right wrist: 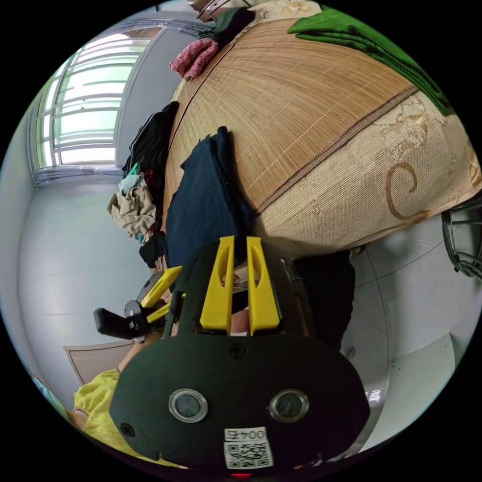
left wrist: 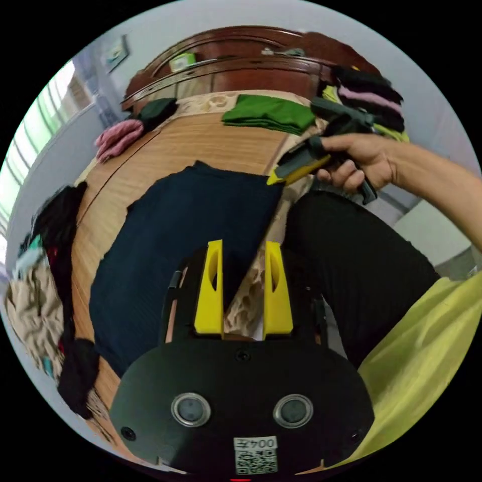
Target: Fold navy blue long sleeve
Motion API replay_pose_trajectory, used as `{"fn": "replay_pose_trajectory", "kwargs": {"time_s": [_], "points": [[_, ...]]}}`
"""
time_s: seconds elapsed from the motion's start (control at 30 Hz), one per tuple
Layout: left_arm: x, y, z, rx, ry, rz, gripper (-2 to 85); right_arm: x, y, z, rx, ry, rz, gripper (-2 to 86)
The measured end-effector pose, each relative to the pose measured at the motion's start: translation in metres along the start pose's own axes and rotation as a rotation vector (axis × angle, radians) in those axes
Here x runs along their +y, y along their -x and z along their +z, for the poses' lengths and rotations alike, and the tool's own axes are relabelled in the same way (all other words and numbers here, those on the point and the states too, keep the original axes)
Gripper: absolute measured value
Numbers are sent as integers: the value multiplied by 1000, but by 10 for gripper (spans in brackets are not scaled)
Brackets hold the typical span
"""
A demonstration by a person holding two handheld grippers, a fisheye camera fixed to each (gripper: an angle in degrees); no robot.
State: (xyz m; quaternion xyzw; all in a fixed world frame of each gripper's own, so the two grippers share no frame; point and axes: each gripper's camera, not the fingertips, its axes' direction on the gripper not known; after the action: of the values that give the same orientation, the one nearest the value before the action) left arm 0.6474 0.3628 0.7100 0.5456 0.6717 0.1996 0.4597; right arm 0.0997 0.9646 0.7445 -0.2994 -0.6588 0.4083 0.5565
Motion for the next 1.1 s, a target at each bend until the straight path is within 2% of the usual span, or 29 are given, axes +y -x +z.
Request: {"fn": "replay_pose_trajectory", "kwargs": {"time_s": [0.1,0.27,0.43,0.7,0.9,1.1], "points": [[-41,-47,5,-79,4,122,135,-7,4,-1,-34,17,-13,52],[-89,-90,22,-196,77,183,134,-20,22,-1,-67,57,-67,52],[-109,-104,32,-295,121,100,54,-35,44,6,-82,90,-140,65],[-88,-96,20,-151,15,-164,26,-100,41,22,-183,102,-82,181],[-57,-91,22,-106,-30,-227,23,-152,64,78,-74,202,-67,185],[-16,-81,33,-52,-57,-280,23,-176,93,133,-93,254,-55,152]]}}
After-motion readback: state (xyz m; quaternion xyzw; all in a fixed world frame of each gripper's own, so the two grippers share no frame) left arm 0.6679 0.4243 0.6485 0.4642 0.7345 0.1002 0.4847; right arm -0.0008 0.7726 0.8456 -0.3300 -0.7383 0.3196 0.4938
